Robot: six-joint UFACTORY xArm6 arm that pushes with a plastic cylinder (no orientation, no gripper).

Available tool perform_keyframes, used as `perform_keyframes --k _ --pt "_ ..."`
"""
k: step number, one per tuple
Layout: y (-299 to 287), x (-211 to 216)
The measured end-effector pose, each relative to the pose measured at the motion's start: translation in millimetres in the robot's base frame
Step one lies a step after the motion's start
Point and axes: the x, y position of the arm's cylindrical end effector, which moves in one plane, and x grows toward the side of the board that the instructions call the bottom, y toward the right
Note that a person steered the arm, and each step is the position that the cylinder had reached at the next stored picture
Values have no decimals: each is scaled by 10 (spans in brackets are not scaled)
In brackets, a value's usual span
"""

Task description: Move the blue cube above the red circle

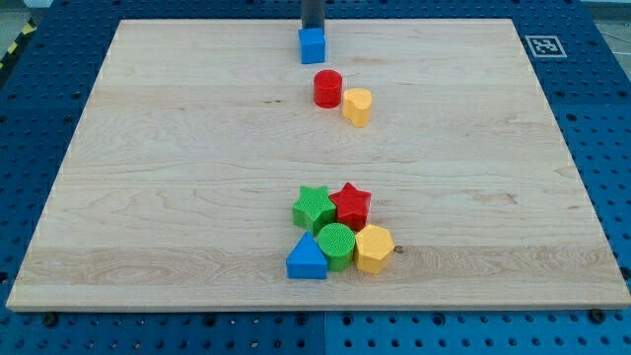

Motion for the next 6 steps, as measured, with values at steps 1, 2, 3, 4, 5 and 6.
perform_keyframes --k 1,2,3,4,5,6 --pt "4 0" --pt "-156 -9" --pt "-183 30" --pt "-43 233" --pt "-16 252" --pt "-16 252"
